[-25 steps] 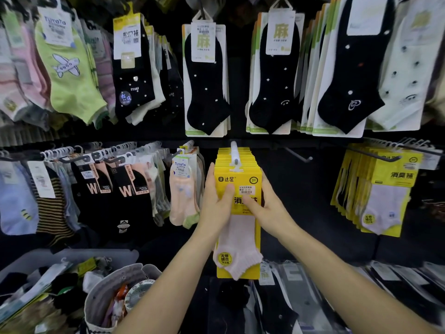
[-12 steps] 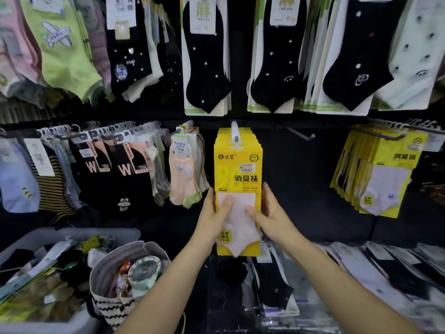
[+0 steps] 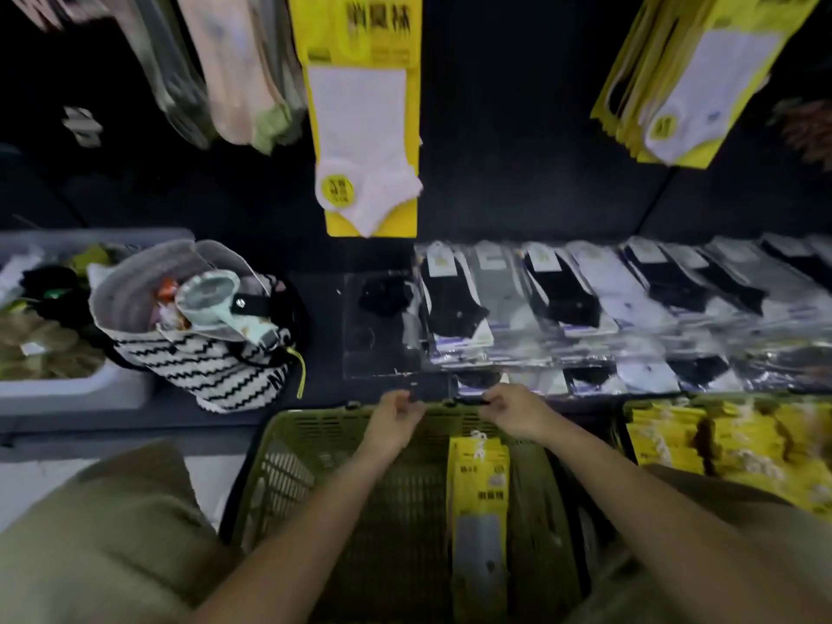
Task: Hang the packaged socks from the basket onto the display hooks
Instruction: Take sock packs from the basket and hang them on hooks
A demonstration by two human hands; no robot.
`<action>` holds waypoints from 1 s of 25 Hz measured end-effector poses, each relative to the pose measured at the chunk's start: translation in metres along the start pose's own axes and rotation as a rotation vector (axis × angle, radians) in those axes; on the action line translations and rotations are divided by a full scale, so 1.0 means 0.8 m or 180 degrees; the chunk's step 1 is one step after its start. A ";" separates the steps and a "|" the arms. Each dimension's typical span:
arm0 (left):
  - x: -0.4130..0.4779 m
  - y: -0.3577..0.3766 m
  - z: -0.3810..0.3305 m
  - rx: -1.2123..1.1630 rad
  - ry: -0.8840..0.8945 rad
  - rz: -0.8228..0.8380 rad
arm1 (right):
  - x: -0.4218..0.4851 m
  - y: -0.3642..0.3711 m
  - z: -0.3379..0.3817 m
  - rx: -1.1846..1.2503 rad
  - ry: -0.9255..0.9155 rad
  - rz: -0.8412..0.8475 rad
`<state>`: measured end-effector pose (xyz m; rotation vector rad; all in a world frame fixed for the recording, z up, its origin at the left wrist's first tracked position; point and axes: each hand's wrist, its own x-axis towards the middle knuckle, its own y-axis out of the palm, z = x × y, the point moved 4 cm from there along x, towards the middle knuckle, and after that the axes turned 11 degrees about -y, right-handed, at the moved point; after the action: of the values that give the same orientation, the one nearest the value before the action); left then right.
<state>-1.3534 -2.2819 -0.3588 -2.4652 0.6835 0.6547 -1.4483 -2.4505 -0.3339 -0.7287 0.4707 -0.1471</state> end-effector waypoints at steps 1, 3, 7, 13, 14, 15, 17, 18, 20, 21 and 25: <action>0.004 0.023 0.020 0.0284 -0.0097 0.0103 | -0.002 0.014 -0.016 -0.0334 0.0081 0.0249; 0.011 0.063 0.052 0.0658 -0.0304 0.0322 | -0.008 0.045 -0.051 -0.0819 0.0291 0.0612; 0.034 0.121 0.095 0.1093 -0.0415 0.0597 | -0.030 0.098 -0.103 -0.0543 0.0630 0.0864; 0.076 0.167 0.129 0.1128 -0.0541 0.0684 | -0.032 0.146 -0.141 0.0589 0.1154 0.0282; 0.081 0.167 0.135 0.1008 -0.0653 0.0613 | -0.034 0.155 -0.143 0.0511 0.1159 0.0266; 0.087 0.168 0.140 0.0983 -0.0801 0.0571 | -0.034 0.165 -0.148 0.0466 0.1215 0.0191; 0.094 0.169 0.145 0.1202 -0.0969 0.0682 | -0.025 0.179 -0.154 0.0827 0.1206 -0.0070; 0.094 0.170 0.144 0.1333 -0.0965 0.0786 | -0.016 0.176 -0.154 0.1126 0.1117 -0.0294; 0.092 0.168 0.140 0.1429 -0.0830 0.0868 | -0.005 0.173 -0.157 0.1616 0.0969 -0.0742; 0.087 0.164 0.139 0.1353 -0.0764 0.0875 | -0.005 0.174 -0.160 0.1902 0.0817 -0.0700; 0.055 0.119 0.145 0.0957 -0.0620 0.0759 | -0.004 0.176 -0.151 0.1857 0.0513 -0.0563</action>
<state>-1.4109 -2.3023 -0.5029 -2.0336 0.9325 0.8043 -1.5118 -2.4181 -0.5054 -0.1839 0.4846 -0.4898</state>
